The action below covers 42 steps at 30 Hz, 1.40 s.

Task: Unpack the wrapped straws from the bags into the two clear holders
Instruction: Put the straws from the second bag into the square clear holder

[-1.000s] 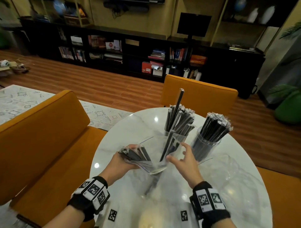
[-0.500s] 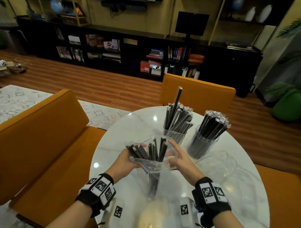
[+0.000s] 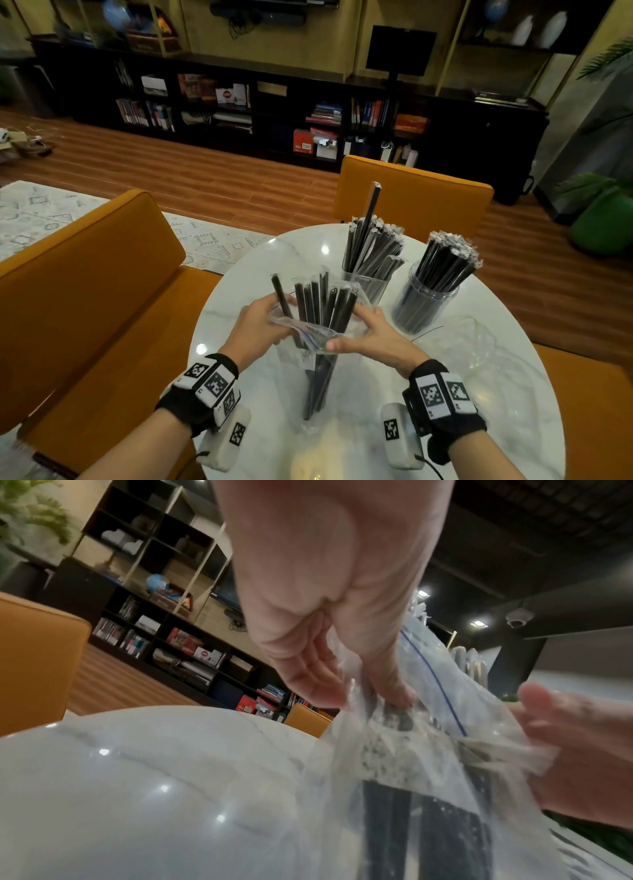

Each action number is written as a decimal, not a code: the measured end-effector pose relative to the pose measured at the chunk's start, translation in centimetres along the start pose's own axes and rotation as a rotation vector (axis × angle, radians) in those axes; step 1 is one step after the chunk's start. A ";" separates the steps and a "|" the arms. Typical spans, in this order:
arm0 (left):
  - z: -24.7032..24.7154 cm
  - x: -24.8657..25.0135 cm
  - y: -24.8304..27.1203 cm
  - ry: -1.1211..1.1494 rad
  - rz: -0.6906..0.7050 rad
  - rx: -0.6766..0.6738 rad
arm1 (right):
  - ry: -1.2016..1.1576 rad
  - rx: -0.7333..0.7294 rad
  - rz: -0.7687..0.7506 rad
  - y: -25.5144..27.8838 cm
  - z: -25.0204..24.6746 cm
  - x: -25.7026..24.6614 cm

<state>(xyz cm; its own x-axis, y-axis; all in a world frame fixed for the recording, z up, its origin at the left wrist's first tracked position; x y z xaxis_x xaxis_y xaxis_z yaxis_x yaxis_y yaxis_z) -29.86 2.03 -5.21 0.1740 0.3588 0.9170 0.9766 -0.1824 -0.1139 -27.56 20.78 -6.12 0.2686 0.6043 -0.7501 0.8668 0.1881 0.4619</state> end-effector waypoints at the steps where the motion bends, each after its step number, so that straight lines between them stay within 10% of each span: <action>1: 0.3 0.2 0.0 -0.002 0.005 -0.030 | 0.048 0.011 0.011 0.0 0.0 -0.1; 7: 4.8 1.7 0.4 0.243 0.019 -0.302 | -0.058 0.102 -0.046 -1.5 0.7 -1.7; 17: 2.7 -0.9 0.5 0.217 -0.069 -0.099 | -0.658 0.437 0.005 0.1 -5.3 2.7; 21: 4.0 -0.1 0.7 0.220 -0.020 -0.150 | -0.561 0.529 -0.096 1.8 -8.1 1.7; 30: 6.4 4.3 0.2 0.212 0.215 -0.158 | -0.392 0.284 -0.152 2.5 -3.9 -0.9; 38: 8.3 3.1 -1.2 0.266 -0.026 0.059 | -0.370 0.167 -0.155 4.8 -2.7 0.6; 42: 11.6 3.5 -1.1 0.320 -0.132 -0.020 | -0.476 0.335 -0.150 5.6 -5.3 1.8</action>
<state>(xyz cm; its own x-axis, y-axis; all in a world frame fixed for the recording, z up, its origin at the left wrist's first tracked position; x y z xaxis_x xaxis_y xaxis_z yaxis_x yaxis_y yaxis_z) -28.82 14.08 -6.33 -0.0052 0.0759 0.9971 0.9848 -0.1725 0.0183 -24.40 27.00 -2.36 0.2249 0.1624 -0.9608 0.9742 -0.0561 0.2185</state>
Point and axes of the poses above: each hand's wrist, its own y-axis away from the middle knuckle, its own z-axis out of the palm, x = y × z, the point moved 10 cm from there along -y, towards the middle knuckle, and after that the axes turned 11 degrees about z, right-handed, at the moved point
